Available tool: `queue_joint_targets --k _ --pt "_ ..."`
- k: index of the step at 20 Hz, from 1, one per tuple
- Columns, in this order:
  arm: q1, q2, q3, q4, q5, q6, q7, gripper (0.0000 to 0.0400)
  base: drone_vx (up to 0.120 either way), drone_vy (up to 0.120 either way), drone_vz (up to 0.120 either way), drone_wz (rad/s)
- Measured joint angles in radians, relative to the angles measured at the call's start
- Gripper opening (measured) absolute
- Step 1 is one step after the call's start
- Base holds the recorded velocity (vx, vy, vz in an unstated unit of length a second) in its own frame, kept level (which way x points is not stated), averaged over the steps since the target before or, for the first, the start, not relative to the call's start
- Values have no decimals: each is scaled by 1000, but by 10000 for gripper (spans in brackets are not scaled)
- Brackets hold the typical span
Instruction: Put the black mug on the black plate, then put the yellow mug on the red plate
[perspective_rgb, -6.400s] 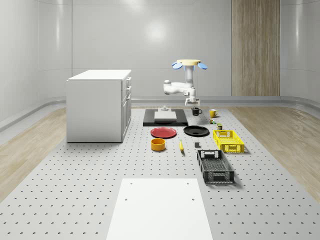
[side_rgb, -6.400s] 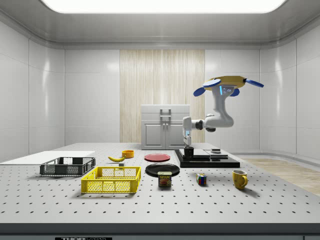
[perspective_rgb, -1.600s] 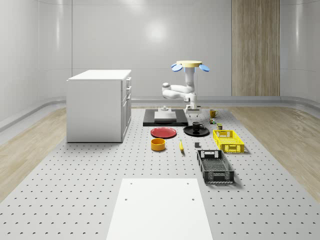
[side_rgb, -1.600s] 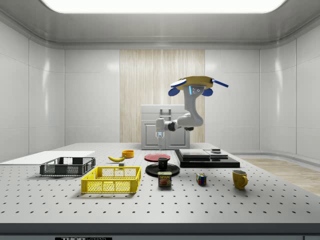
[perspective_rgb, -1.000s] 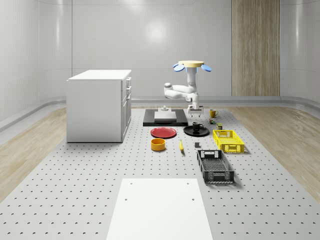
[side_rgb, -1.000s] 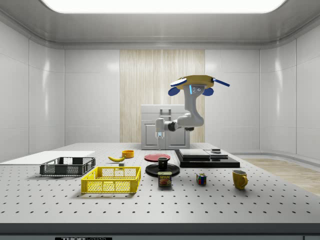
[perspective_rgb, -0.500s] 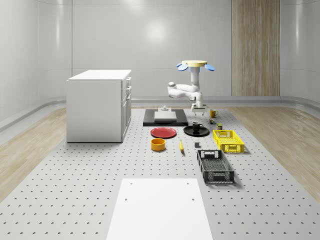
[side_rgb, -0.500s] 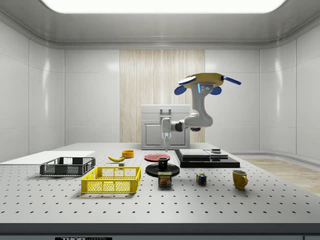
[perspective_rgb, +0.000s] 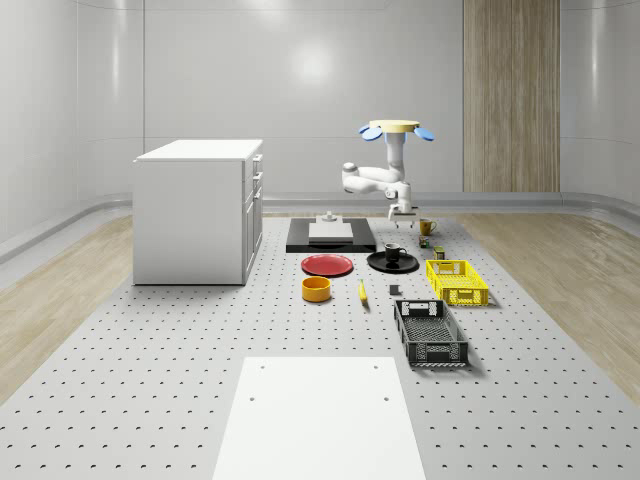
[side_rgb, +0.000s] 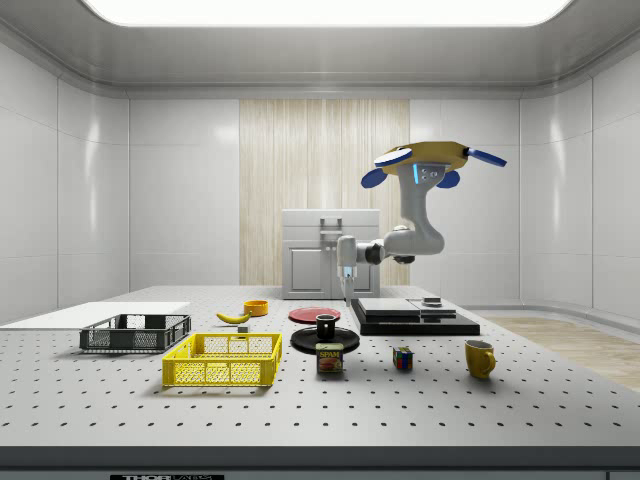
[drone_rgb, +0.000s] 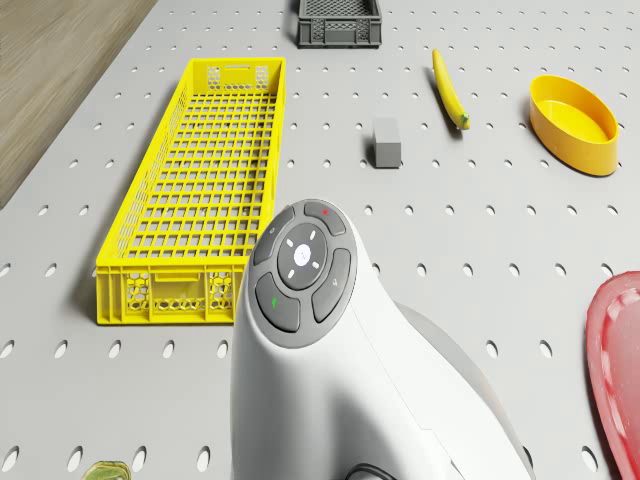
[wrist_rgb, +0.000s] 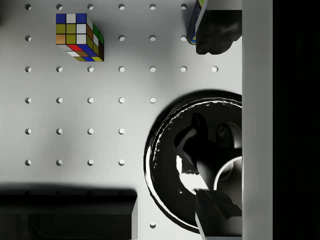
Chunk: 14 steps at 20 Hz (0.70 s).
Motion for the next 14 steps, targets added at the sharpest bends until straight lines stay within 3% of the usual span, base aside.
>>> queue_joint_targets --k 4,10,14 --pt "0 0 0 0 0 0 0 400 -120 0 0 0" --pt "0 0 0 0 0 0 0 400 -120 0 107 0" --pt "0 0 0 0 0 0 0 400 -120 100 0 0"
